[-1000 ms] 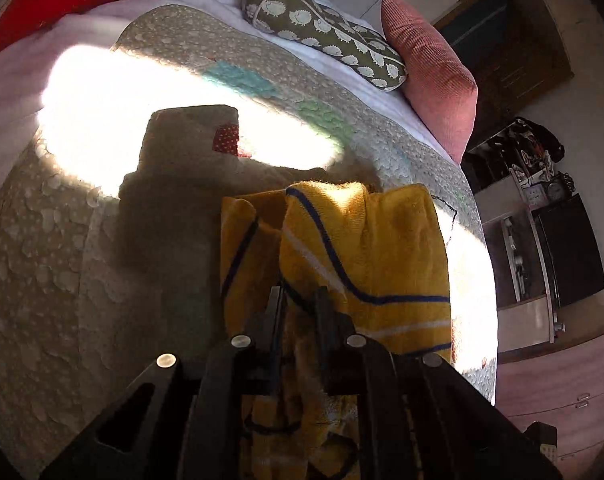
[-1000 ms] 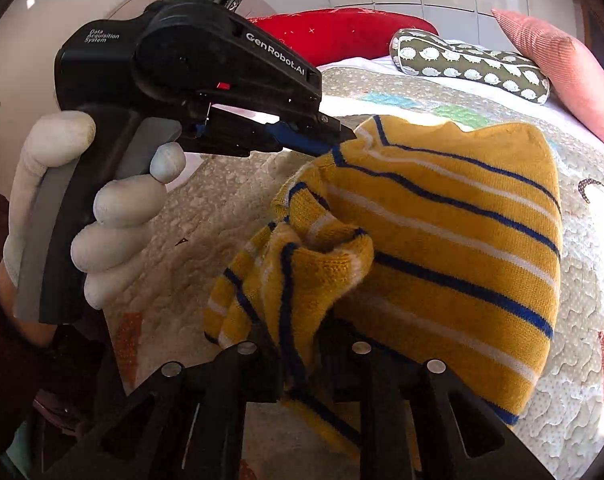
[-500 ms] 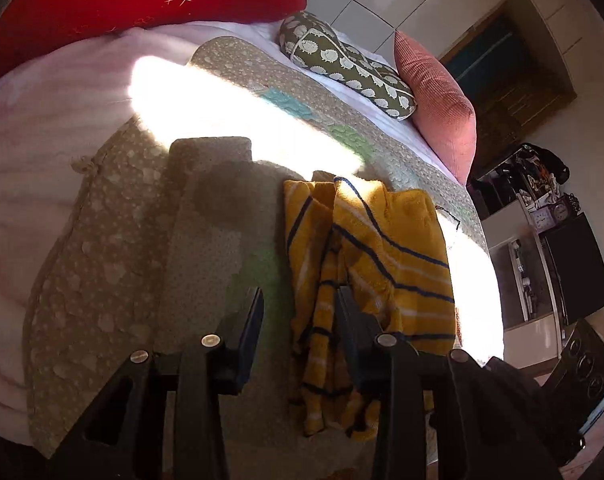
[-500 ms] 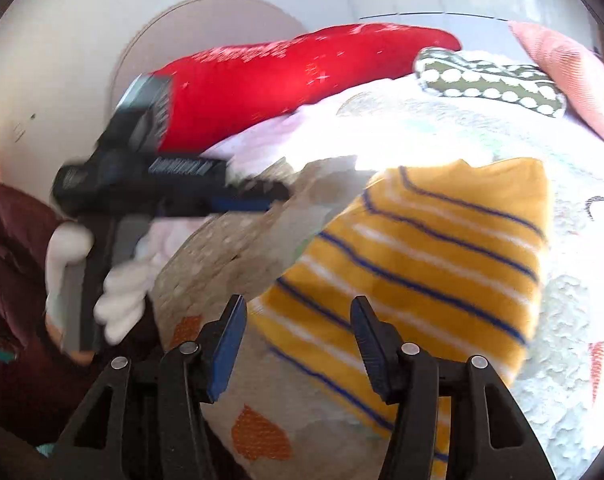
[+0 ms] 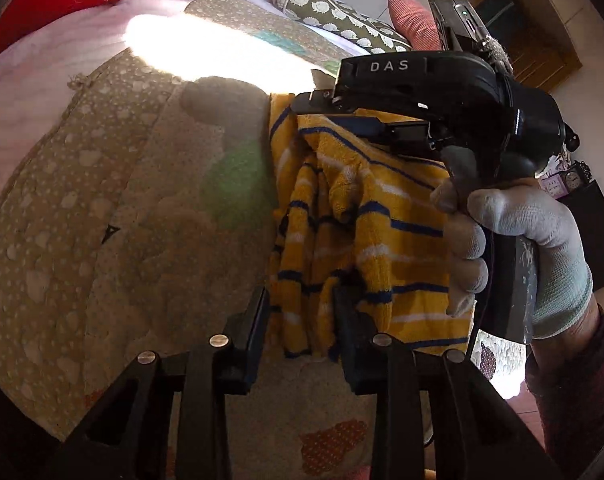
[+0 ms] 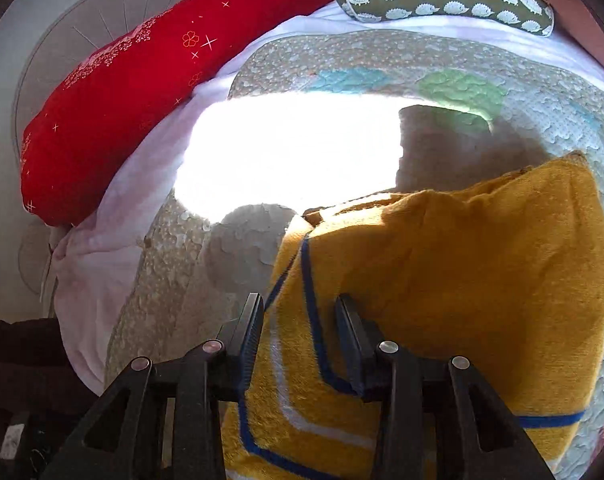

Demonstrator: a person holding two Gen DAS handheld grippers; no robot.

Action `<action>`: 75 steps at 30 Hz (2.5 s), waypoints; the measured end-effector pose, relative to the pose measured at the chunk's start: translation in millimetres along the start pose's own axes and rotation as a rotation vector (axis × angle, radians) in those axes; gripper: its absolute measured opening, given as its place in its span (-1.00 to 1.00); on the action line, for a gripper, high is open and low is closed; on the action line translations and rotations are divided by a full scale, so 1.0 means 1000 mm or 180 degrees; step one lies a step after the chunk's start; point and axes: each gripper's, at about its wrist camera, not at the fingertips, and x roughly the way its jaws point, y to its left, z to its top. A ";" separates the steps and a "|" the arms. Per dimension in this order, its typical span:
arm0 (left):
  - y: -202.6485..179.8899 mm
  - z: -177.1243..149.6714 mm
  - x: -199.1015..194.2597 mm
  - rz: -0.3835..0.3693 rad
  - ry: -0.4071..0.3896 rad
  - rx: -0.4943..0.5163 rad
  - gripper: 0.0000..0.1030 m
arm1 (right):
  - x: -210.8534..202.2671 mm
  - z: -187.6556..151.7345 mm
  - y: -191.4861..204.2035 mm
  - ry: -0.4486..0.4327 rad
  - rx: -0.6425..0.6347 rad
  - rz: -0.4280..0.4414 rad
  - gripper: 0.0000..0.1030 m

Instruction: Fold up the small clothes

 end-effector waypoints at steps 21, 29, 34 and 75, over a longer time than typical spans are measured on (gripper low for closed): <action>-0.009 -0.037 -0.065 0.0374 -0.0529 0.0060 0.04 | -0.134 -0.159 -0.092 -0.0942 0.0405 0.0249 -0.19; -0.058 -0.059 -0.097 0.1036 -0.1162 0.0485 0.39 | -0.169 -0.220 -0.091 -0.1292 0.0498 0.0072 -0.16; -0.095 -0.077 -0.123 0.1610 -0.1953 0.0750 0.98 | -0.188 -0.247 -0.081 -0.1417 0.0394 -0.0128 0.00; -0.133 -0.100 -0.090 0.1452 -0.1507 0.0838 1.00 | -0.167 -0.293 -0.047 -0.1252 0.0007 -0.0694 0.20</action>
